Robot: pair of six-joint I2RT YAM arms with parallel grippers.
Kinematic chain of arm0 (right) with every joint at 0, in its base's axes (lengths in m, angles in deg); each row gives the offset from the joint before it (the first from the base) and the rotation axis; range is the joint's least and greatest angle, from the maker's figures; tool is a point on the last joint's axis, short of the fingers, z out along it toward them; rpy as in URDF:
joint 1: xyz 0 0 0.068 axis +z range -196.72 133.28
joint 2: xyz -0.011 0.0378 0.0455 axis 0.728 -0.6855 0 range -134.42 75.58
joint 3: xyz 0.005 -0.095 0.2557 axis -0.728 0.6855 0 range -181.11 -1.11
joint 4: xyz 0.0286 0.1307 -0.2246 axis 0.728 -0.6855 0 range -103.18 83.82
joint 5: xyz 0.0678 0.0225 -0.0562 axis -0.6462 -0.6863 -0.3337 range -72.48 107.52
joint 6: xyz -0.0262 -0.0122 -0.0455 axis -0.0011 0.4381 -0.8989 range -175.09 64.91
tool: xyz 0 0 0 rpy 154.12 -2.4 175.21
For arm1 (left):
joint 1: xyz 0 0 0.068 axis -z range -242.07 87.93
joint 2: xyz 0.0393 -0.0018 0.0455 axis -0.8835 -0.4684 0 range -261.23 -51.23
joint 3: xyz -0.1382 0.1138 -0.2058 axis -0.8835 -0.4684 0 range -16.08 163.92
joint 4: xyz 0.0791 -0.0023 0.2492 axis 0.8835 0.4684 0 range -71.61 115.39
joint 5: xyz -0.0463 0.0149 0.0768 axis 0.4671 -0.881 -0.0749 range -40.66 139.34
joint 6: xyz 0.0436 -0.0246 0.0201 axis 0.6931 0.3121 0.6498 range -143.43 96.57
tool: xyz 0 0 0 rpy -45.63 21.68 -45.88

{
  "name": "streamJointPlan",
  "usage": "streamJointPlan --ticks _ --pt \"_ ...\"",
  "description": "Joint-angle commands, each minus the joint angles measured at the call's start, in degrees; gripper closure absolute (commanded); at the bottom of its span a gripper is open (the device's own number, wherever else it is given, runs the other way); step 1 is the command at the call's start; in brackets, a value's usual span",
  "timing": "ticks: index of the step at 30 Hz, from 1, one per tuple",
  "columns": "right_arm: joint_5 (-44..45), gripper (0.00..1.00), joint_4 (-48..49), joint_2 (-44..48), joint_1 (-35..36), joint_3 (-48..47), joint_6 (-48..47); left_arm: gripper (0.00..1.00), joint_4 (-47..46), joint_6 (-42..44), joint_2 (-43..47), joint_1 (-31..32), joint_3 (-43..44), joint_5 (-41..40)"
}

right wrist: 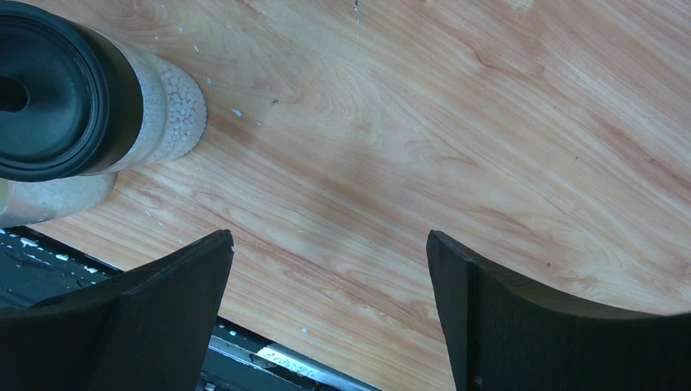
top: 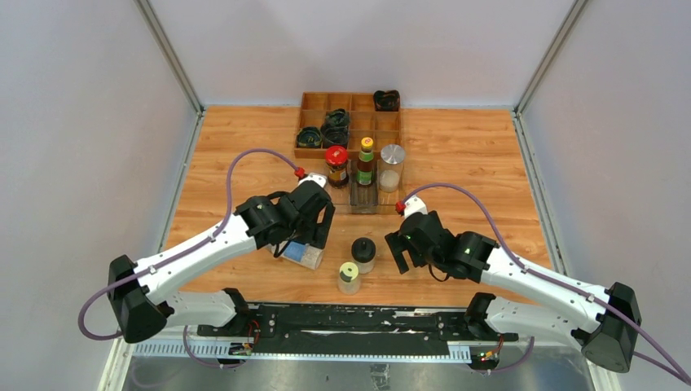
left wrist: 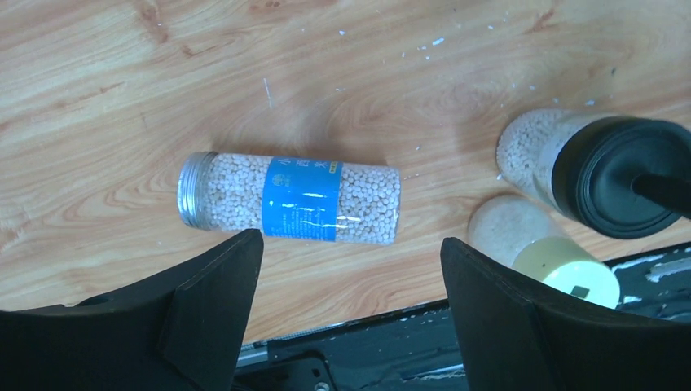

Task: Organize the condiment bottles
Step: Pick up the bottle from the center of the board.

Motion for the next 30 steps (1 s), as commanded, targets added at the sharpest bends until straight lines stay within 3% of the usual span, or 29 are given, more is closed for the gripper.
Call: streamJointPlan --ticks 1,5,13,18,30 --pt "-0.5 0.05 0.0 0.0 0.7 1.1 0.6 0.11 -1.2 -5.9 0.5 -0.9 -1.1 -3.5" --pt "-0.5 0.05 0.1 0.1 0.8 1.1 0.6 0.0 -1.1 -10.9 -0.3 -1.0 -1.4 -5.9" --pt "-0.6 0.05 0.2 0.1 0.7 1.1 0.6 0.0 8.1 -25.6 -8.0 -1.0 2.2 -12.0" --pt "-0.7 0.05 0.6 0.0 0.7 1.6 0.8 0.0 13.9 -35.3 -14.5 -1.0 4.9 -10.5" --pt "-1.1 0.05 1.4 0.0 0.8 2.6 1.1 0.0 16.4 -54.5 -6.0 -0.9 1.0 -13.4"
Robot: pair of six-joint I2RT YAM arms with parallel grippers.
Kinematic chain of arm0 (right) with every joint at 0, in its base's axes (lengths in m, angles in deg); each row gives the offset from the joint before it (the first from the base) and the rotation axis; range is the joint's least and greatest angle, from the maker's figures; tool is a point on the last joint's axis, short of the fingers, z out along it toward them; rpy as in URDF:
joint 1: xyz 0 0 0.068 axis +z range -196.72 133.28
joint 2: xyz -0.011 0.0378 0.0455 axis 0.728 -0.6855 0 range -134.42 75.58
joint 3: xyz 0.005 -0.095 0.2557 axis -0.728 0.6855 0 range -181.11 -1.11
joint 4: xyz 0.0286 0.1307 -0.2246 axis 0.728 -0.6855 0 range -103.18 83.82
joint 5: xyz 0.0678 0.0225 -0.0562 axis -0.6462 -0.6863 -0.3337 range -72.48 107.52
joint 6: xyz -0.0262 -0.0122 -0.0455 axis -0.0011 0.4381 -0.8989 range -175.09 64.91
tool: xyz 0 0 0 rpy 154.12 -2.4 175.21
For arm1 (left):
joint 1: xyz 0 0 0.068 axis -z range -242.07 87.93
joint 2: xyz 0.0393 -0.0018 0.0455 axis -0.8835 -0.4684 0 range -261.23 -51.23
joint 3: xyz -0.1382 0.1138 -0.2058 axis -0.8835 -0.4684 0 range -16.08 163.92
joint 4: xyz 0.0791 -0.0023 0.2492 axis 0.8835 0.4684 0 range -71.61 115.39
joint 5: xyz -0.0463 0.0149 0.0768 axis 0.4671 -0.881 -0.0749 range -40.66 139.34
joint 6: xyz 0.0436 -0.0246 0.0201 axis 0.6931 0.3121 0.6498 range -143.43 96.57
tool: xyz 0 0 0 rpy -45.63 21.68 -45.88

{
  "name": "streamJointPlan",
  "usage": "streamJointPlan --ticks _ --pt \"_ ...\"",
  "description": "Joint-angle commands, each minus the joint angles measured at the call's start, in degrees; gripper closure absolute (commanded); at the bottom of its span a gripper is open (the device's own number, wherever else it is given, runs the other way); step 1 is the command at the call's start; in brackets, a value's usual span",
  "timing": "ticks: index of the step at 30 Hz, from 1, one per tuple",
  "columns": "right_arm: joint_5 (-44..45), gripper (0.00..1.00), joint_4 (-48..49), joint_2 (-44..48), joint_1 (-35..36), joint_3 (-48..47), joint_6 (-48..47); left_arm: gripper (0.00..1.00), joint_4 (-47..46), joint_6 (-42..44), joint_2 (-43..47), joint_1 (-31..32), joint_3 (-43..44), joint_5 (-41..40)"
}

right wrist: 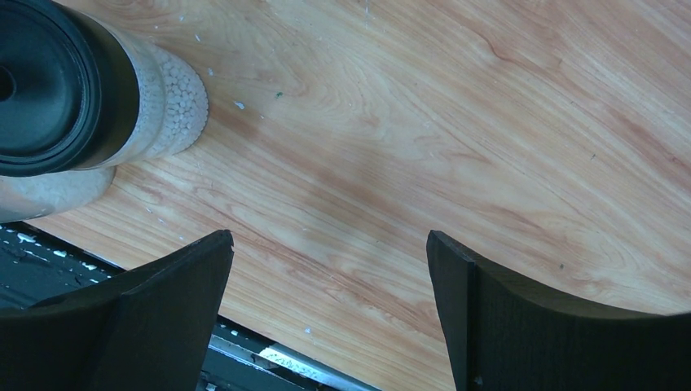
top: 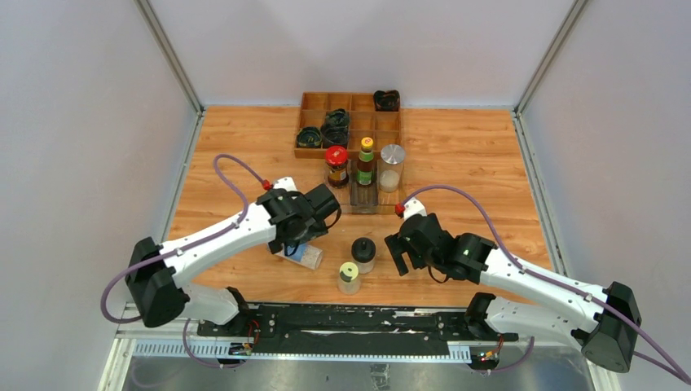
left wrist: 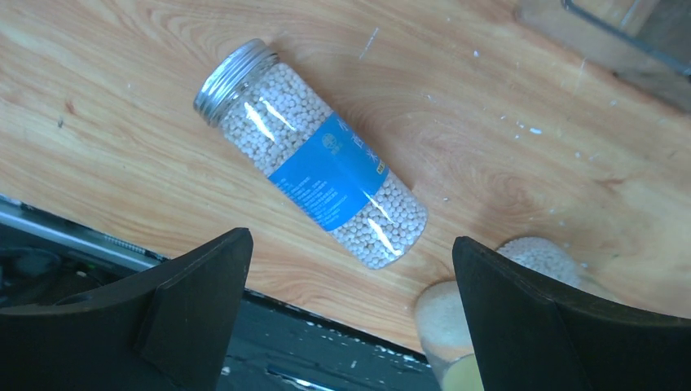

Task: Organize the condiment bottles
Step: Pick up the bottle from the center of the board.

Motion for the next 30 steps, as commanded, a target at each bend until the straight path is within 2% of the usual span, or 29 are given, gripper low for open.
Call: streamJointPlan --ticks 1,11,15,19,25,30 --pt "-0.3 0.05 0.4 0.0 0.8 1.2 1.0 0.0 3.8 -14.0 4.8 -0.2 -2.7 -3.8" --pt "-1.2 0.06 0.9 1.0 1.0 2.0 1.3 0.0 7.2 -34.2 6.2 -0.4 -5.8 -3.0" --pt "-1.6 0.06 0.9 1.9 1.3 2.5 1.7 0.0 7.2 -40.8 6.5 -2.3 -7.4 -3.7" --pt "-1.7 0.06 0.9 2.7 1.7 2.8 2.1 0.0 7.0 -42.9 6.8 -6.1 -8.9 -3.1" --pt "-1.4 0.06 0.9 2.7 1.8 2.8 2.1 0.0 7.0 -38.8 4.7 -11.2 -7.4 -3.3" --pt "-1.4 0.06 0.9 2.5 1.8 2.8 2.1 0.0 7.0 -37.7 3.5 -12.9 -7.1 -3.8"
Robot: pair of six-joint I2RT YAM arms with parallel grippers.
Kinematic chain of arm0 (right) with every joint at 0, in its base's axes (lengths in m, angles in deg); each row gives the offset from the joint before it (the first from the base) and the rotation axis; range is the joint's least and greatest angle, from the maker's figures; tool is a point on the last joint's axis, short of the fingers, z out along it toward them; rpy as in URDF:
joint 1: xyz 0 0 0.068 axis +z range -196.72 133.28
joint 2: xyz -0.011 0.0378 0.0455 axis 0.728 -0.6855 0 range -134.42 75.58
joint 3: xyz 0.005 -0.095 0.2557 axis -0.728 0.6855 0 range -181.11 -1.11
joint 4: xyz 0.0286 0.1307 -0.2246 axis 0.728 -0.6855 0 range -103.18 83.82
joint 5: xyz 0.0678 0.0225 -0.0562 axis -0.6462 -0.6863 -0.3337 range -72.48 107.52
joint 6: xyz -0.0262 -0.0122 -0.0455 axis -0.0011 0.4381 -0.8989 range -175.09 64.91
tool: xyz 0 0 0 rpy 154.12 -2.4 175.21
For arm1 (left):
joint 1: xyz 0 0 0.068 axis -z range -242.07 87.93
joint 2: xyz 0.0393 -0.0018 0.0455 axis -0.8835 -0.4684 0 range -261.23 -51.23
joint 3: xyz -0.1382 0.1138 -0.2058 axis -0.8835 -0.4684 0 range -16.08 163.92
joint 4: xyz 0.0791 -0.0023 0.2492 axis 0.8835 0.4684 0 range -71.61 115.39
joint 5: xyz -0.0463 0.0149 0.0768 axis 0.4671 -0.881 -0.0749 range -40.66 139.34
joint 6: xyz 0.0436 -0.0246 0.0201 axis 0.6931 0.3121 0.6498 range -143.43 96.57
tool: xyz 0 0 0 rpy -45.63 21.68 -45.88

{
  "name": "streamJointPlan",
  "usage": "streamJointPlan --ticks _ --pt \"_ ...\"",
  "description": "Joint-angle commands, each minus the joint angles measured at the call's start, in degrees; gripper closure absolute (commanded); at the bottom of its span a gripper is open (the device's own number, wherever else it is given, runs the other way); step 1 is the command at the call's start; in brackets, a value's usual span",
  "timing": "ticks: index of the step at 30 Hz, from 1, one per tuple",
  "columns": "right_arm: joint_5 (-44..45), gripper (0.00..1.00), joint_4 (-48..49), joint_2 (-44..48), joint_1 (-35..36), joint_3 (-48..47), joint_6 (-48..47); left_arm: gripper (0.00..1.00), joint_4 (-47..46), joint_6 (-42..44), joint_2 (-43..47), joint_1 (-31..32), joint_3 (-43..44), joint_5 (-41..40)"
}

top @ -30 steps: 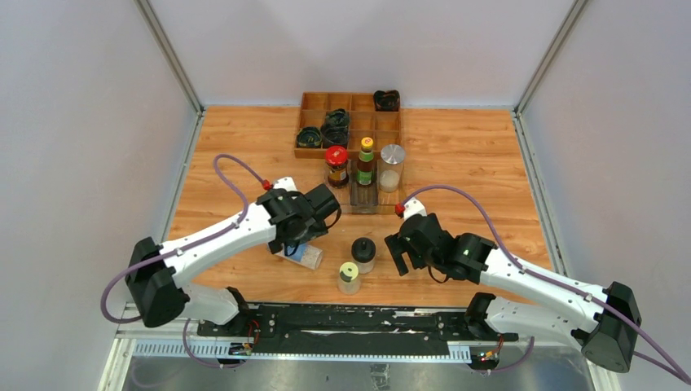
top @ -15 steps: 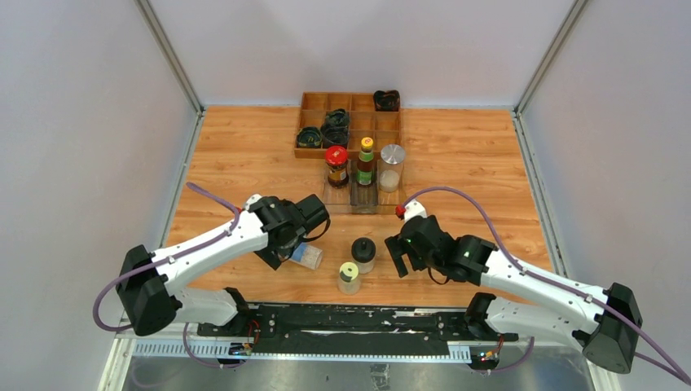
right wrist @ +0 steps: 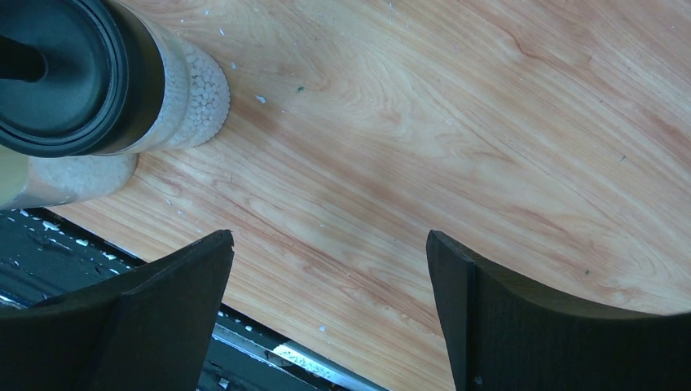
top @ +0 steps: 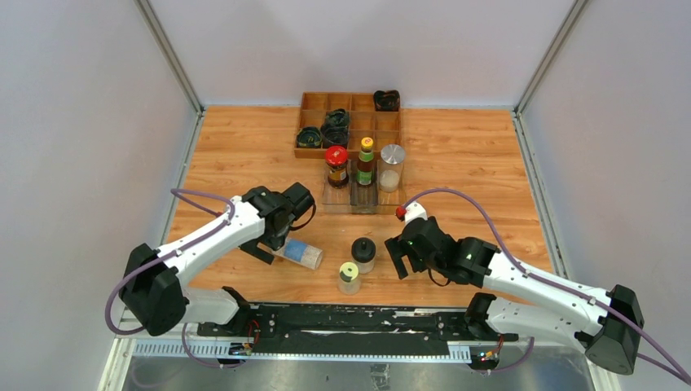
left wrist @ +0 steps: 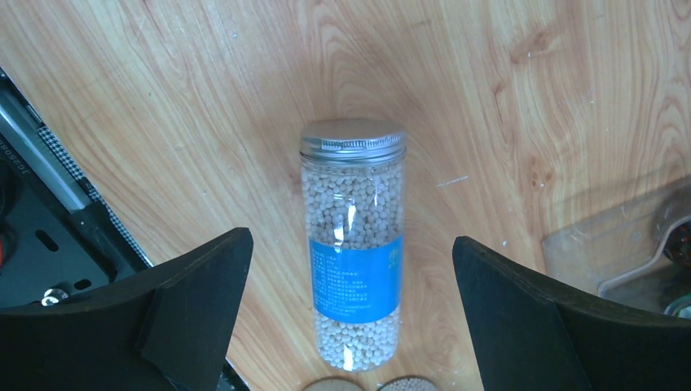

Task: Organize the condiment bottles
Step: Pick up the bottle from the center of the board.

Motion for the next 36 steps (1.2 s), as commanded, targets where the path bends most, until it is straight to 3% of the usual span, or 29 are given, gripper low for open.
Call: streamJointPlan --ticks 1,21,36 --pt "0.1 0.06 -0.4 0.3 0.8 0.8 0.9 0.0 1.6 0.2 -1.1 -1.5 1.1 -2.8" --pt "0.2 0.06 -0.3 -0.1 0.8 0.9 0.9 0.0 -4.4 6.8 -10.9 -5.0 1.7 -0.5" --pt "0.1 0.06 -0.2 -1.0 0.8 0.8 0.6 0.0 -9.2 7.9 -11.2 -6.9 -4.4 1.8"
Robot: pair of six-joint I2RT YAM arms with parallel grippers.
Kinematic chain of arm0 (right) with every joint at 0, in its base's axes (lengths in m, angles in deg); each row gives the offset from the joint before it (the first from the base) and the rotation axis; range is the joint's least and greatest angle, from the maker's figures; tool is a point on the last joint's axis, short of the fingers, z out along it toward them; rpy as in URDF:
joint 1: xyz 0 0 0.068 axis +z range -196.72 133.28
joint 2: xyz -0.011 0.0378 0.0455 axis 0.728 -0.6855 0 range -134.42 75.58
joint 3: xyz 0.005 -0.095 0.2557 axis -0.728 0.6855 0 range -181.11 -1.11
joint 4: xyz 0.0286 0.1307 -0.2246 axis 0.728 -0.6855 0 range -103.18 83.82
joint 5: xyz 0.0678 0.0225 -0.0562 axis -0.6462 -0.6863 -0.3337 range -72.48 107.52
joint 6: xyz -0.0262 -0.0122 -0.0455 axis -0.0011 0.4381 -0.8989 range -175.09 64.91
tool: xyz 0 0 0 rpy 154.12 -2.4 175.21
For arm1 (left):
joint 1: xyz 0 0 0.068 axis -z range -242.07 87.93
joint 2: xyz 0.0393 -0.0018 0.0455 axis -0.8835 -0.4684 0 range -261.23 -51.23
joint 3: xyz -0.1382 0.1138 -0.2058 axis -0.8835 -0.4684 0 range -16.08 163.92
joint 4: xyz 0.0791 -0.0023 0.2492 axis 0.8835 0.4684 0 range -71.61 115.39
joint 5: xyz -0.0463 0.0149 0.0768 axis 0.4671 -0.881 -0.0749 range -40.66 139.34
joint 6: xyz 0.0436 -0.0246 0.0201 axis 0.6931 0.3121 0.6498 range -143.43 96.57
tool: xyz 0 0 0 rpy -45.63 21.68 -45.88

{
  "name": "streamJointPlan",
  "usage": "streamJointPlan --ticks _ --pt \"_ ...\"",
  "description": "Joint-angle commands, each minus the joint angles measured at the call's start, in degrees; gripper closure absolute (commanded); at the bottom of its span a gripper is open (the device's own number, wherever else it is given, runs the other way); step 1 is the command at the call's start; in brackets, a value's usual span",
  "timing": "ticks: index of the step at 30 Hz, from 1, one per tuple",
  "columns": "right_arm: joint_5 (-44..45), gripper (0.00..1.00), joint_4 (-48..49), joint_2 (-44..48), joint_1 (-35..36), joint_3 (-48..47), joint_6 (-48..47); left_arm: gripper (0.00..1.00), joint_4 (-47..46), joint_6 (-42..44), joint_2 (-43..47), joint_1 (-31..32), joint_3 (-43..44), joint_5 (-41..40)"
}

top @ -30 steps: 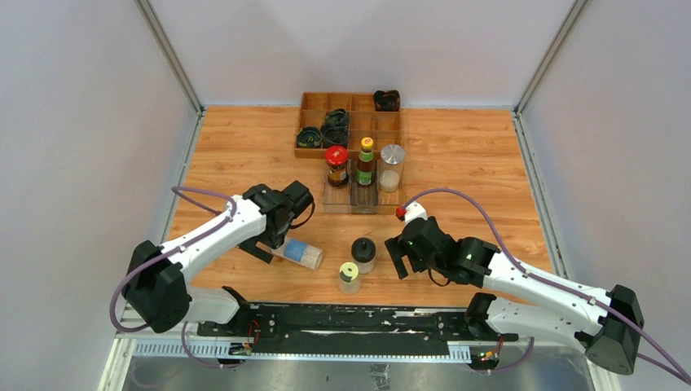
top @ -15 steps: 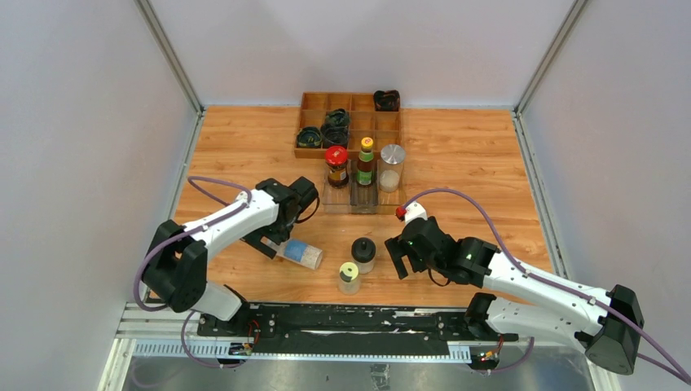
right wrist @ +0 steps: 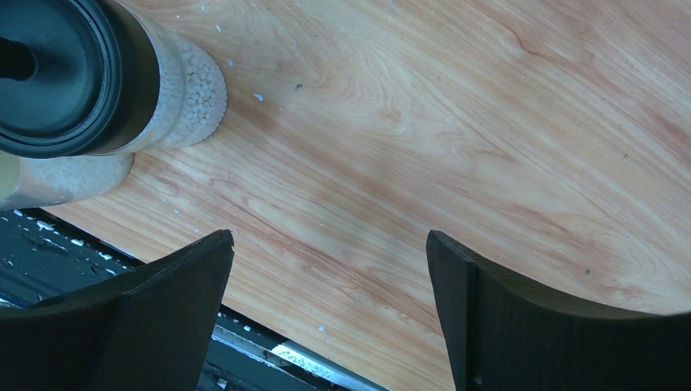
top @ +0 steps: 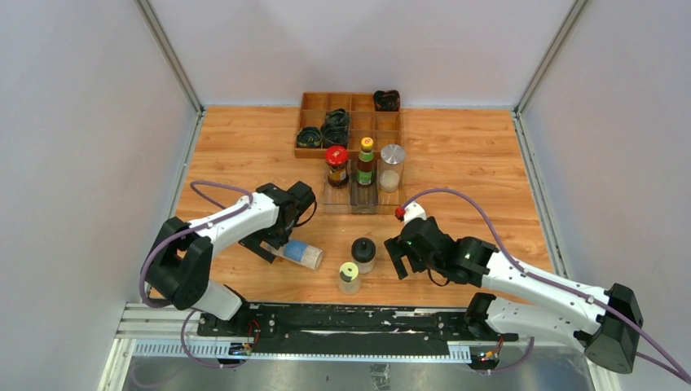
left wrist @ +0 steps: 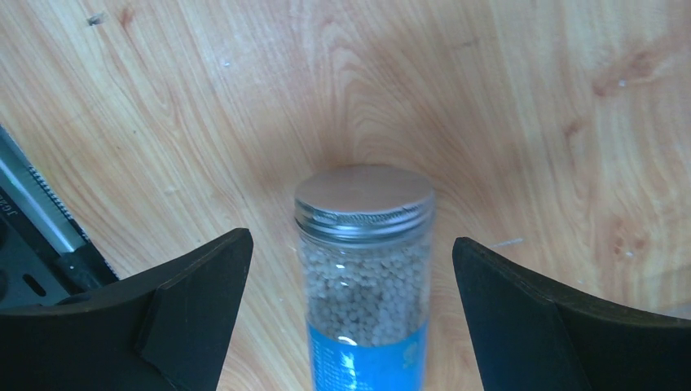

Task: Organize the condiment bottles
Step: Pick up the bottle from the center of the board.

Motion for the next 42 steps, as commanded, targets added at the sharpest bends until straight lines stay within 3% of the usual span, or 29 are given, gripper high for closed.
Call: streamJointPlan --ticks 1,5,15,17,20,27,36,42 --pt "0.1 0.06 -0.2 -0.4 0.8 0.8 0.6 0.0 -1.9 0.4 -0.1 -1.4 -2.4 0.3" --pt "0.1 0.06 -0.1 -0.7 0.8 0.8 0.6 0.01 -2.9 1.2 -0.6 -2.0 -3.3 0.6" --pt "0.1 0.06 0.2 -0.9 0.8 1.2 0.9 0.18 -4.2 2.8 -2.1 -2.1 -3.3 1.1" --pt "0.1 0.06 0.2 -0.8 0.8 1.3 0.9 0.26 -4.9 3.4 -2.1 -2.1 -3.5 1.3" --pt "0.1 0.06 0.2 -0.7 0.8 1.3 0.9 0.49 -6.2 4.3 -2.0 -2.1 -3.9 1.5" --pt "0.1 0.06 0.2 -0.7 0.8 1.3 0.9 0.58 -6.6 6.3 -1.4 -2.1 -3.2 1.1" --pt "0.0 0.06 0.4 -0.8 0.8 1.6 1.1 0.75 -6.3 15.9 0.7 -2.1 1.9 -2.3" --pt "0.0 0.06 0.3 -1.0 0.8 1.5 1.2 0.8 -6.2 21.6 1.1 -2.2 4.8 -5.4"
